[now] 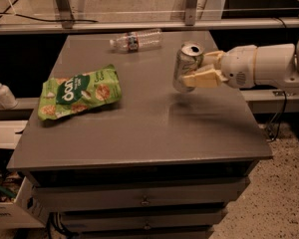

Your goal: Move 7up can near water bottle

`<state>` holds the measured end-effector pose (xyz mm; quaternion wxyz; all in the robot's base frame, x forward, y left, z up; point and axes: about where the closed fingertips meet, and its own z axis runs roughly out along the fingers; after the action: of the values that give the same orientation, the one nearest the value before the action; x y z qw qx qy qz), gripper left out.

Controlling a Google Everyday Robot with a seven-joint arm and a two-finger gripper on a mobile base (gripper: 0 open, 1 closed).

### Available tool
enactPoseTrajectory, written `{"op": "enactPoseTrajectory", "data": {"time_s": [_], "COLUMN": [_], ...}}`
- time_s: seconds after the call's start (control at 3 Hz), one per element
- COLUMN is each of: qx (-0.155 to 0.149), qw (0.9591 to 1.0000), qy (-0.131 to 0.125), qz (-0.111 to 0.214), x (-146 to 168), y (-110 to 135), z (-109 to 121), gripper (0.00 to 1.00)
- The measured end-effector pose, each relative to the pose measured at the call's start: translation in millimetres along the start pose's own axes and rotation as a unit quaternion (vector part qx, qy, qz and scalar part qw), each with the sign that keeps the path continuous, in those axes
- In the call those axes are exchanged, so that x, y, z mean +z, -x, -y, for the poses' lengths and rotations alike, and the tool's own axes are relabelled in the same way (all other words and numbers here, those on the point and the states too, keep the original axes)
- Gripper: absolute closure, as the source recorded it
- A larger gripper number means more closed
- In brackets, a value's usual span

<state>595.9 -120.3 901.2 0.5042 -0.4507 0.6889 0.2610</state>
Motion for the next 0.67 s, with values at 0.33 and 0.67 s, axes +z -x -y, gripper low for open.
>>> {"op": "enactPoseTrajectory", "data": {"time_s": [0.33, 0.67], "qx": [-0.031, -0.054], "qw": [0.9991, 0.9967], "qy": [-0.029, -0.057], "qz": [-0.006, -0.023], "x": [28, 61], "y": [0, 0], "z": [33, 77], "gripper": [1.0, 1.0]}}
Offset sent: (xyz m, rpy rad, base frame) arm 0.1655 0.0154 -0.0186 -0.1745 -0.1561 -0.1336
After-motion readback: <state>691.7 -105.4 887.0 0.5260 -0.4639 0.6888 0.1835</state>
